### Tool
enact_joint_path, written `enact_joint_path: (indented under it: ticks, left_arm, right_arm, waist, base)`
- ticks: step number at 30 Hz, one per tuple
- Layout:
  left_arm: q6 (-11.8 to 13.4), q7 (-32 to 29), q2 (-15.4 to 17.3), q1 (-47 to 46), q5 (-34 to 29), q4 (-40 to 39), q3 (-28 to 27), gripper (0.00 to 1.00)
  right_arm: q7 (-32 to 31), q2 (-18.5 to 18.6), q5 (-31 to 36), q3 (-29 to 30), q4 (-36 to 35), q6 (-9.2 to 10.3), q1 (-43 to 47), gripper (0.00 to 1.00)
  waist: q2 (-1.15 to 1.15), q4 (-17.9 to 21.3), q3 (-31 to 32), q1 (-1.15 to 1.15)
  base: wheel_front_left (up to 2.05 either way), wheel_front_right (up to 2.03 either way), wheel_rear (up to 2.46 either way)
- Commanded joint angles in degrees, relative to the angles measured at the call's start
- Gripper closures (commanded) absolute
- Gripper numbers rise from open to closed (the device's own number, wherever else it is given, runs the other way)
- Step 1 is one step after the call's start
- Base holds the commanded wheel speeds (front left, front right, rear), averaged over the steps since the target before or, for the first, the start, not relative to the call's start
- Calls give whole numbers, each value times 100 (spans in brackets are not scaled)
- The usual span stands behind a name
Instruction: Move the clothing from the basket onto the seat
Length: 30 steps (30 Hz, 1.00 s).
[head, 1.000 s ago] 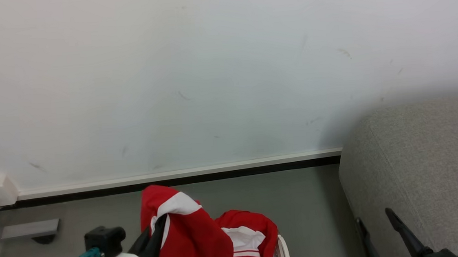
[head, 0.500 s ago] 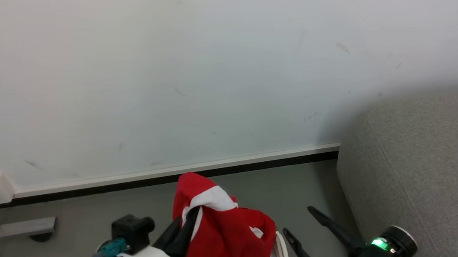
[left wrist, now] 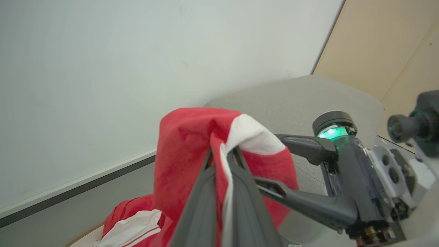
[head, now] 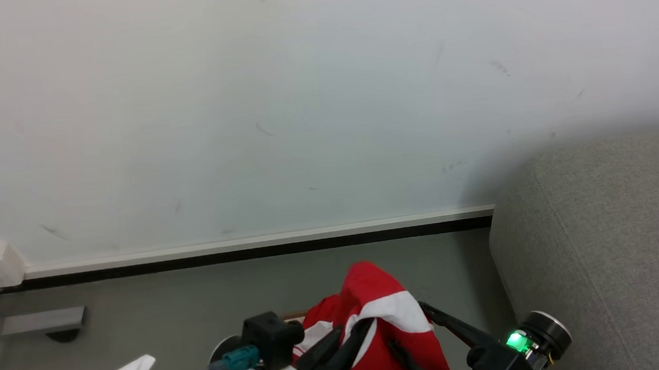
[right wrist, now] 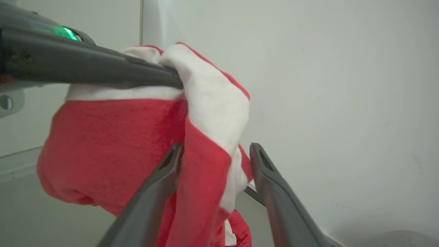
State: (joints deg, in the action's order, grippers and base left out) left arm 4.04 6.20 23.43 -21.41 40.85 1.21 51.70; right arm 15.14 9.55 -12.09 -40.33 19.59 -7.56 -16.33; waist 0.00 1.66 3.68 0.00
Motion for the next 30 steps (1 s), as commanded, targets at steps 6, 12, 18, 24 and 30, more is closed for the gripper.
enact_joint_path:
  ticks: [6,12,18,24,30]
  left_arm:
    - [-353,-102,-43,-68,122,-200,209,100]
    - [-464,-110,-96,-13,161,-129,327,100]
    - [-404,-7,-102,-28,36,33,335,62]
    - [-321,111,-94,13,5,227,299,0]
    - [-264,218,-145,46,-18,360,303,0]
  right_arm:
    - [2,-29,-176,-260,334,14,-164,0]
    - [1,-23,-727,-490,494,14,-280,100]
    - [2,58,-1224,-416,433,14,-331,100]
    - [2,151,-1348,48,413,14,-248,100]
    - [2,261,-1222,637,290,14,-84,100]
  waist:
    - [0,-39,-22,0]
    - [0,15,-17,0]
    - [0,91,-26,0]
    - [0,237,-76,0]
    - [0,584,-139,0]
  base:
    - [0,0,0]
    - [0,0,0]
    - [0,0,0]
    - [0,0,0]
    - [0,0,0]
